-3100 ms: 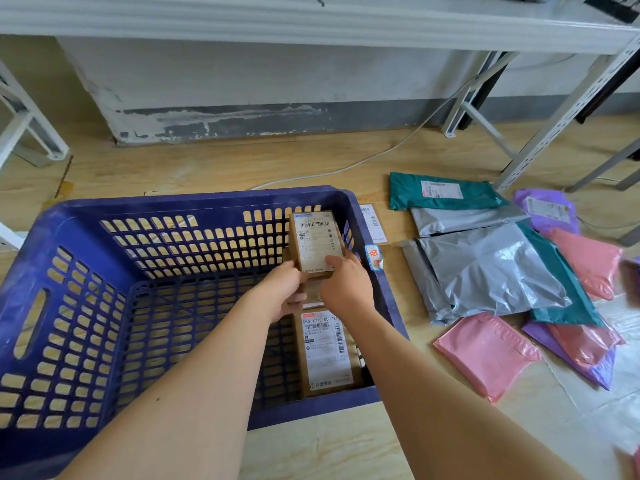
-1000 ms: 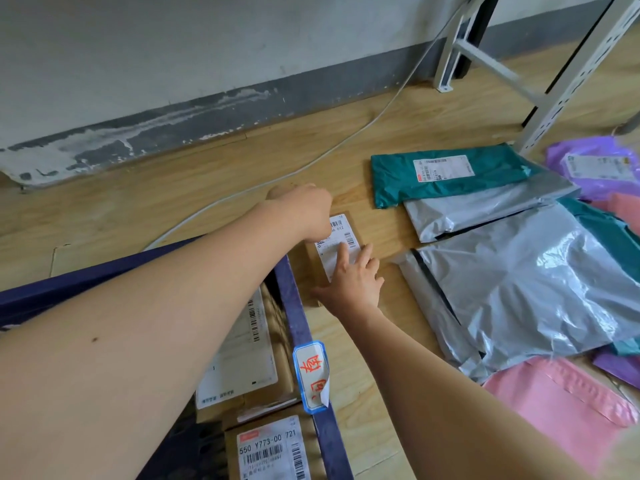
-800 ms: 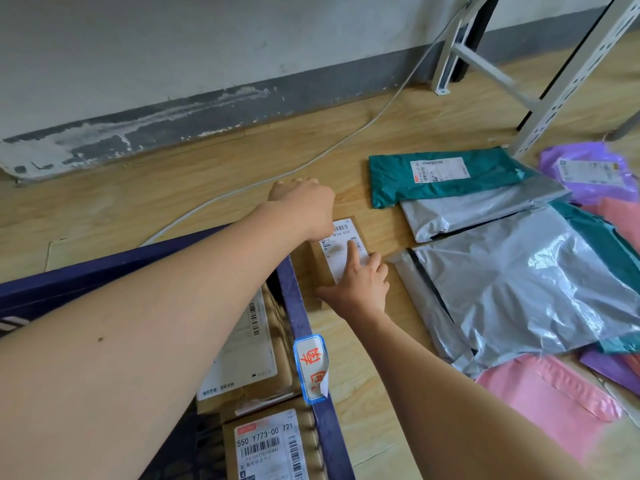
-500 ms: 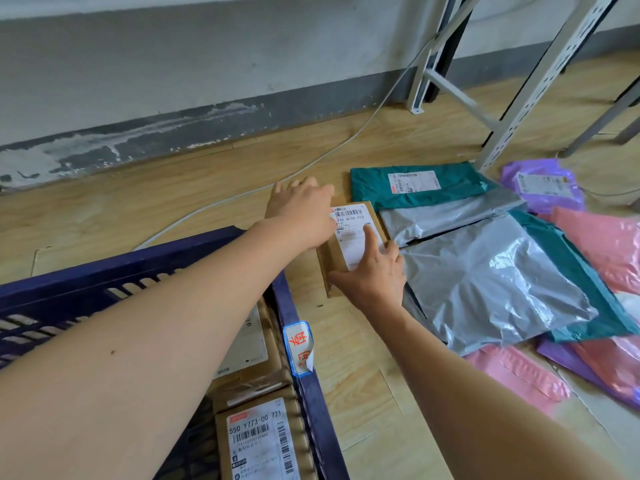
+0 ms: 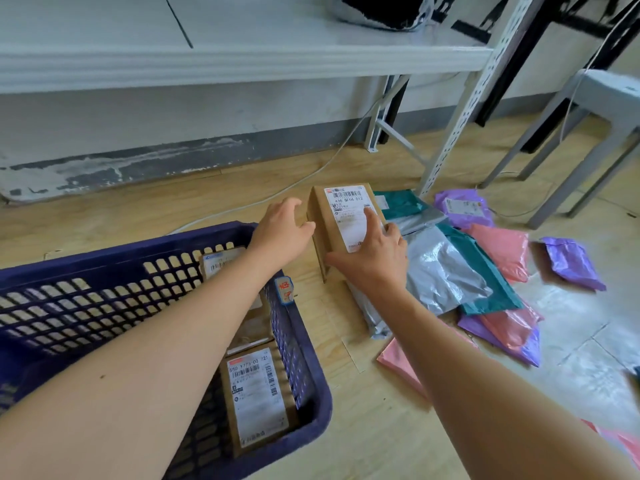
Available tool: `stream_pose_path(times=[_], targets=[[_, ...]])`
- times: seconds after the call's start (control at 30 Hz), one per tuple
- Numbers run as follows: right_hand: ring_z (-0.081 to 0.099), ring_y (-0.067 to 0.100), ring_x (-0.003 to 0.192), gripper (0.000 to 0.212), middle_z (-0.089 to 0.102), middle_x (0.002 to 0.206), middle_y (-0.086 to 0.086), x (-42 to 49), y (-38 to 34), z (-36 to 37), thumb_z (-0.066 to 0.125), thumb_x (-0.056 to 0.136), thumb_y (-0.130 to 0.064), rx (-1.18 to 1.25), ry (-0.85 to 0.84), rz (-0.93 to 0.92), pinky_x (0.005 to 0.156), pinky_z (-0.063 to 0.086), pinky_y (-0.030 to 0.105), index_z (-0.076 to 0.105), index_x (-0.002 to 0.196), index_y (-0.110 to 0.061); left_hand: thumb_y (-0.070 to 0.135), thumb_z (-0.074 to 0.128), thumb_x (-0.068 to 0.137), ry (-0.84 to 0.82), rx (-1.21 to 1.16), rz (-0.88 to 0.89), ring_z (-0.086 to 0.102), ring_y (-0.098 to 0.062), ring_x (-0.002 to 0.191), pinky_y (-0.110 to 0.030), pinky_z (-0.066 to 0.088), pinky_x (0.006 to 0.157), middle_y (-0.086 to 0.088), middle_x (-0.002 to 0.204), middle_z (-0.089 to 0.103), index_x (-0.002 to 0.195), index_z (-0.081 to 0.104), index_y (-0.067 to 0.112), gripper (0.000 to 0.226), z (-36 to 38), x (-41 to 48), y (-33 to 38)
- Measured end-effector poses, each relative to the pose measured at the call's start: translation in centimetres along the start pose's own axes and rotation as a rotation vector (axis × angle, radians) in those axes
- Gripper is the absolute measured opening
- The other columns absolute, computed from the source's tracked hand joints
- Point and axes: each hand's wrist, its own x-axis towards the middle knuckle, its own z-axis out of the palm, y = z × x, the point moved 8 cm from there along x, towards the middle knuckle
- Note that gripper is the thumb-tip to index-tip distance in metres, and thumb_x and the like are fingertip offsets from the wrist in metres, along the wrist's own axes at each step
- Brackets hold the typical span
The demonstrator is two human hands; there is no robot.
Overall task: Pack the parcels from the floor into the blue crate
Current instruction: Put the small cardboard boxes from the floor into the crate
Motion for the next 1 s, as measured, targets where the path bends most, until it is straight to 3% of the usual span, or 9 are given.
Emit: stream_pose_path(times=[0.17, 0.3, 0.43, 0.6, 0.77, 0.87, 1.0], targets=[[0.031, 0.034, 0.130, 0.099, 0.032, 0.141, 0.013, -5.5, -1.7, -4.4, 0.069, 0.063, -0.047, 0.013, 0.012, -0.035, 0.107, 0.032, 0.047, 0.017, 0.146, -0.032, 0.037, 0.046, 0.095, -0.033, -0.106, -0.061, 0.036, -0.023, 0.134, -0.034, 0.032, 0.105, -0.004, 0.150, 0.032, 0.144, 0.030, 0.020, 0.054, -2.5, -5.6, 0.8], [0.033, 0.033, 0.129, 0.097, 0.034, 0.139, 0.012, -9.1, -3.7, -6.3, 0.069, 0.064, -0.047, 0.031, -0.017, -0.067, 0.105, 0.034, 0.047, 0.018, 0.146, -0.032, 0.040, 0.041, 0.097, -0.041, -0.239, -0.150, 0.043, -0.021, 0.123, -0.032, 0.036, 0.097, -0.002, 0.151, 0.032, 0.147, 0.024, 0.021, 0.056, -4.2, -9.2, 0.7], [0.037, 0.031, 0.126, 0.093, 0.039, 0.135, 0.011, -12.7, -6.2, -6.8, 0.068, 0.065, -0.049, 0.056, -0.072, -0.124, 0.104, 0.036, 0.044, 0.022, 0.144, -0.032, 0.052, 0.039, 0.094, -0.080, -0.490, -0.301, 0.036, -0.027, 0.134, -0.042, 0.035, 0.107, -0.003, 0.151, 0.032, 0.148, 0.021, 0.021, 0.065, -5.0, -12.4, -0.6], [0.036, 0.030, 0.130, 0.094, 0.037, 0.139, 0.012, -16.2, -8.1, -4.5, 0.067, 0.065, -0.049, 0.031, -0.236, -0.155, 0.104, 0.038, 0.045, 0.021, 0.145, -0.031, 0.078, 0.049, 0.069, -0.191, -0.699, -0.495, 0.053, -0.029, 0.116, -0.048, 0.049, 0.092, -0.002, 0.138, 0.047, 0.143, 0.028, 0.032, 0.089, -5.2, -16.6, -3.5], [0.041, 0.030, 0.126, 0.096, 0.036, 0.140, 0.012, -18.2, -9.0, -2.0, 0.072, 0.069, -0.051, -0.044, -0.421, -0.179, 0.103, 0.041, 0.044, 0.020, 0.146, -0.026, 0.053, 0.058, 0.084, -0.261, -0.700, -0.560, 0.057, -0.029, 0.105, -0.047, 0.049, 0.093, -0.008, 0.122, 0.057, 0.132, 0.043, 0.024, 0.058, -4.7, -18.9, -6.5], [0.039, 0.027, 0.128, 0.095, 0.035, 0.141, 0.012, -18.7, -9.4, -1.1, 0.072, 0.069, -0.054, -0.063, -0.441, -0.209, 0.104, 0.040, 0.041, 0.023, 0.145, -0.025, 0.045, 0.058, 0.087, -0.265, -0.754, -0.579, 0.055, -0.029, 0.108, -0.046, 0.048, 0.092, -0.007, 0.121, 0.055, 0.132, 0.044, 0.023, 0.052, -4.5, -19.5, -7.5], [0.044, 0.025, 0.122, 0.091, 0.027, 0.143, 0.011, -19.3, -8.7, 0.8, 0.073, 0.070, -0.051, -0.006, -0.526, -0.178, 0.093, 0.044, 0.032, 0.025, 0.144, -0.030, 0.039, 0.062, 0.086, -0.317, -0.744, -0.612, 0.054, -0.030, 0.113, -0.048, 0.047, 0.096, -0.009, 0.126, 0.054, 0.131, 0.044, 0.022, 0.051, -4.2, -19.9, -9.3]])
